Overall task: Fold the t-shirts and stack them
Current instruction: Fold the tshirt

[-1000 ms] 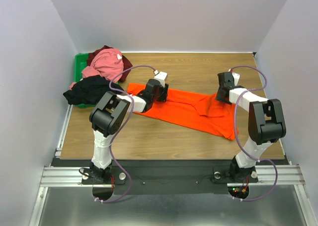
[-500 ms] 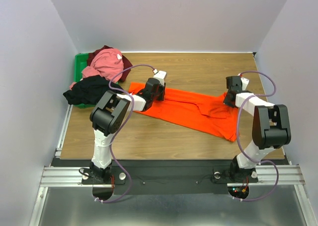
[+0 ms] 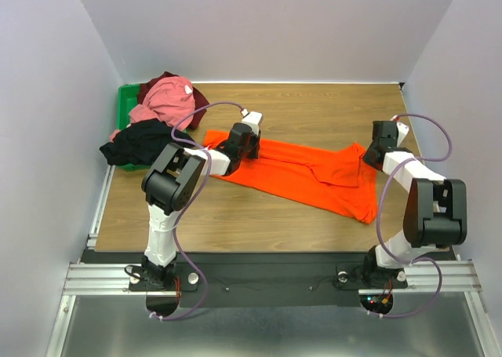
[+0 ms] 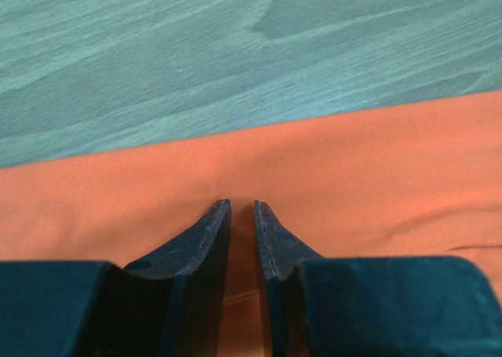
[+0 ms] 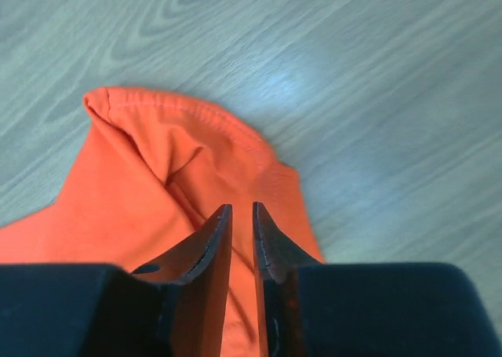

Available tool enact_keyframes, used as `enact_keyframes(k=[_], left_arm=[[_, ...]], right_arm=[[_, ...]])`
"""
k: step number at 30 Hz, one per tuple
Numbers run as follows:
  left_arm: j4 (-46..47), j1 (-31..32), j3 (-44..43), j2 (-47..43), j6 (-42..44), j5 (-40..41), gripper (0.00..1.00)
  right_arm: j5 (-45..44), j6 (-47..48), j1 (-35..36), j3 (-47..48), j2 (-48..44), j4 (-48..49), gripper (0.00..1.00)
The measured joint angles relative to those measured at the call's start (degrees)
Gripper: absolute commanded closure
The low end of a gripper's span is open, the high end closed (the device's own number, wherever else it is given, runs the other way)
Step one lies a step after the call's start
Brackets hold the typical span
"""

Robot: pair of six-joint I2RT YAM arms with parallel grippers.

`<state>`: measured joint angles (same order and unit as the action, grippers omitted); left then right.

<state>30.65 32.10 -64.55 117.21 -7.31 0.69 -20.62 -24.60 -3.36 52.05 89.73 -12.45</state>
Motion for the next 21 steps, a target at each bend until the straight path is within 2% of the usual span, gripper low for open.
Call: enact_keyframes(k=[5, 7, 21], left_arm=[[-0.02, -0.13, 0.00, 0.00, 0.00, -0.07, 0.70], [-0.02, -0.20, 0.00, 0.00, -0.02, -0.15, 0.70], [-1.60, -0.87, 2.97, -3.80, -0.96, -2.23, 0.69]], right_arm=[[3.10, -0.39, -1.09, -0.22, -4.48, 0.33, 0.47], [6.16, -0.26, -1.09, 1.14, -4.81, 0.61, 0.43], [17.64, -0.17, -1.09, 13.40, 8.55, 1.53, 0.42]])
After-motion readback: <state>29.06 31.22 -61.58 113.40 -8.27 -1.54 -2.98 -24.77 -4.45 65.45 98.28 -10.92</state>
